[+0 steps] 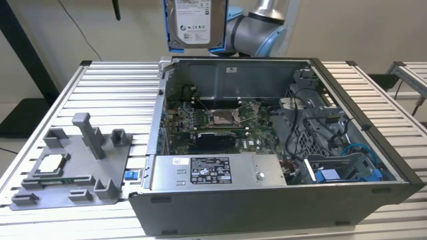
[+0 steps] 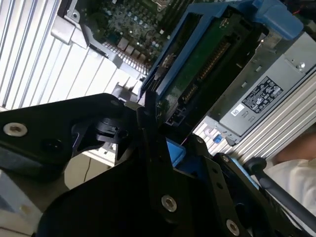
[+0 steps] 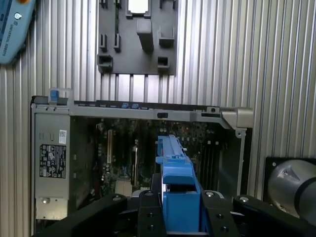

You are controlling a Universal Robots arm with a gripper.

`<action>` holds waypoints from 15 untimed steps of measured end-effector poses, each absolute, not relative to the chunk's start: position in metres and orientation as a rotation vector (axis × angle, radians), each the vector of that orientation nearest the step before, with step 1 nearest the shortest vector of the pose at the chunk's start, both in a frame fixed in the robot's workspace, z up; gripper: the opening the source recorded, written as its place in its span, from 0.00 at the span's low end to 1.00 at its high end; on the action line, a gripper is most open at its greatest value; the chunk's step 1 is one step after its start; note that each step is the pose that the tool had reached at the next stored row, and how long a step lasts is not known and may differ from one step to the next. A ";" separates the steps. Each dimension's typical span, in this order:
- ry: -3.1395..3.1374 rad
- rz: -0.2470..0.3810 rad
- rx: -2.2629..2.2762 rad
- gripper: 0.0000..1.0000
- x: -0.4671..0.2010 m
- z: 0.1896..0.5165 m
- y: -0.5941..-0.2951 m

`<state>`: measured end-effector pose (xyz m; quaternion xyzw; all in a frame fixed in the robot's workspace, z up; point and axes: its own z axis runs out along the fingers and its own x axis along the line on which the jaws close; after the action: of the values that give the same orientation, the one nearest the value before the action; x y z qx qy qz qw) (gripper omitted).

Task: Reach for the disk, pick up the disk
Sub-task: 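Pick up the disk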

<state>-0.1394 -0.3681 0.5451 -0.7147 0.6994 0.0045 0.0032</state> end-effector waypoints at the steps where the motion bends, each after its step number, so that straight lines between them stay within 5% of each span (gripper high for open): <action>1: 2.193 0.014 -2.241 0.00 -0.135 0.545 -0.368; 15: 2.193 0.014 -2.241 0.00 -0.071 0.545 -0.368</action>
<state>-0.0710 -0.3681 0.5450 -0.7147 0.6994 0.0045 0.0032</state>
